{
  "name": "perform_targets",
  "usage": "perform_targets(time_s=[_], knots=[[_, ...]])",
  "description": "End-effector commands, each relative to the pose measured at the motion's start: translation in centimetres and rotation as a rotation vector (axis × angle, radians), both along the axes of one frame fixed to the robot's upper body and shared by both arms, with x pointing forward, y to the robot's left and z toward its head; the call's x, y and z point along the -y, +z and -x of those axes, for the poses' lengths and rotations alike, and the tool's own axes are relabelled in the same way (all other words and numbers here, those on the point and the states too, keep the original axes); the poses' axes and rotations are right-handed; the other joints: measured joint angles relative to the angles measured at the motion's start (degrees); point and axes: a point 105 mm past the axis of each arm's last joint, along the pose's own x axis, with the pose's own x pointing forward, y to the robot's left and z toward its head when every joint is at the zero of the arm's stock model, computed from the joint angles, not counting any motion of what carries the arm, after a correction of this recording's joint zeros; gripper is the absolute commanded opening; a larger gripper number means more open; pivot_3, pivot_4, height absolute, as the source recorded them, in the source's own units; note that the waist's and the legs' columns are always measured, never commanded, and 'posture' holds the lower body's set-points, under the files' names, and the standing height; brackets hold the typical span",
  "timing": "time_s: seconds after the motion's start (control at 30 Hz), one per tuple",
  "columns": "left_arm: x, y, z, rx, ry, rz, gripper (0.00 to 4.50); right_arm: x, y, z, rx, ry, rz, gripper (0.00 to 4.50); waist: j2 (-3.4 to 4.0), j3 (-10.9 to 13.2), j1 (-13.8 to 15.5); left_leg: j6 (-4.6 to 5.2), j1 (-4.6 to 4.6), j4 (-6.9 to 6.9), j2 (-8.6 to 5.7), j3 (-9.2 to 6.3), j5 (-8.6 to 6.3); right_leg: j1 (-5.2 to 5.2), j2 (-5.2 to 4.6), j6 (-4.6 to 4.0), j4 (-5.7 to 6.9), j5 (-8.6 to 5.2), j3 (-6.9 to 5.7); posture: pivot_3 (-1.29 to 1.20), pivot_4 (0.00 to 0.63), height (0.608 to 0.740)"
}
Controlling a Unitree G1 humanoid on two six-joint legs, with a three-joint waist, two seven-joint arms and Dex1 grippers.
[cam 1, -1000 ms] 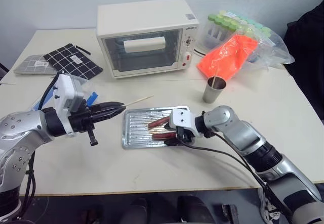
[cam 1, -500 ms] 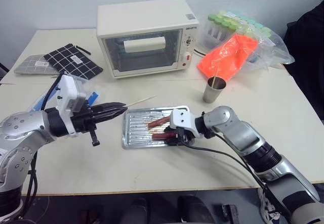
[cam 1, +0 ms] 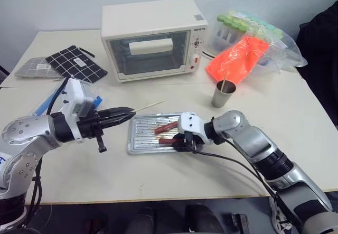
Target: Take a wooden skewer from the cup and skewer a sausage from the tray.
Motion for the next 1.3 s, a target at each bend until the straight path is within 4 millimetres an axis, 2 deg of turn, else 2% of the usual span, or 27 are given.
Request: perform_targets(time_s=[0.03,0.17,0.23,0.3,0.4,0.43,0.5,0.57,0.8,1.0,1.3], knots=[[0.0,0.6,-0.1,0.042,-0.006,0.002,0.00,0.0,0.5,0.4,-0.005,0.011,-0.013,0.84,0.00,0.00,0.00,0.00,0.00,0.00,0.00,0.00,0.00,0.00,0.00,0.00,0.00,0.00,0.00,0.00,0.150,0.740],[0.1,0.7,-0.2,0.045,-0.008,0.004,0.00,0.0,0.1,0.5,-0.019,0.005,-0.013,0.84,0.00,0.00,0.03,0.00,0.00,0.00,0.00,0.00,0.00,-0.01,0.00,0.00,0.00,0.00,0.00,0.00,0.150,0.740],[0.1,0.6,-0.2,0.044,-0.009,0.002,0.00,0.1,0.1,0.6,-0.023,0.002,-0.015,0.52,0.00,0.00,0.03,0.00,0.00,0.00,0.00,0.00,0.00,-0.02,0.00,0.00,0.01,0.00,0.00,0.00,0.150,0.740],[0.1,0.6,-0.2,0.043,-0.010,0.001,0.00,0.1,0.2,0.6,-0.028,-0.001,-0.019,0.52,0.00,0.00,0.01,0.00,0.00,0.00,0.00,0.00,0.00,-0.02,0.00,0.00,0.01,0.00,0.00,0.00,0.150,0.740],[0.1,0.7,-0.2,0.035,-0.016,0.000,0.00,0.1,1.0,0.6,-0.035,-0.006,-0.041,0.52,0.00,0.00,0.01,0.00,0.00,0.02,0.00,0.00,0.00,-0.01,0.00,0.00,0.03,0.00,0.00,0.00,0.150,0.740],[0.1,0.7,-0.2,0.029,-0.022,-0.002,0.00,0.3,1.9,0.5,-0.025,-0.002,-0.046,0.52,0.00,0.00,0.04,0.00,0.00,0.02,0.00,0.00,0.00,-0.01,0.00,0.00,0.03,0.00,0.00,0.00,0.150,0.740],[-0.2,0.8,-0.2,0.016,-0.046,-0.036,0.00,1.3,5.1,0.2,-0.005,0.022,-0.054,0.52,0.00,0.00,0.05,0.00,-0.01,0.02,0.00,0.00,0.00,-0.02,0.00,0.00,0.02,0.00,0.00,0.00,0.150,0.740],[-0.6,1.0,-0.2,0.001,-0.066,-0.057,0.00,2.2,7.4,0.5,-0.013,0.044,-0.052,0.52,0.02,0.02,0.04,0.00,-0.17,0.08,-0.04,0.02,0.00,-0.20,-0.02,0.00,0.08,0.00,0.03,0.00,0.150,0.740],[-0.9,0.9,0.7,-0.068,-0.185,-0.152,0.00,5.2,12.4,2.1,-0.071,0.108,0.003,0.52,0.01,0.02,-0.07,0.00,-0.19,-0.05,-0.04,0.02,-0.01,-0.35,0.01,-0.01,0.06,0.00,0.16,0.00,0.150,0.740],[-0.3,0.7,1.3,-0.080,-0.252,-0.174,0.00,5.6,14.3,3.0,-0.106,0.102,-0.019,0.52,0.00,0.02,0.06,0.00,-0.22,0.00,-0.07,0.03,-0.01,-0.44,0.01,-0.01,0.17,0.00,0.27,0.00,0.150,0.740],[0.6,1.2,0.6,-0.040,-0.268,-0.153,0.00,5.0,14.9,3.4,-0.106,0.104,-0.045,0.52,-0.01,0.03,0.12,0.00,-0.24,0.05,-0.08,0.04,-0.01,-0.49,0.01,-0.01,0.29,0.00,0.29,0.00,0.150,0.740]])
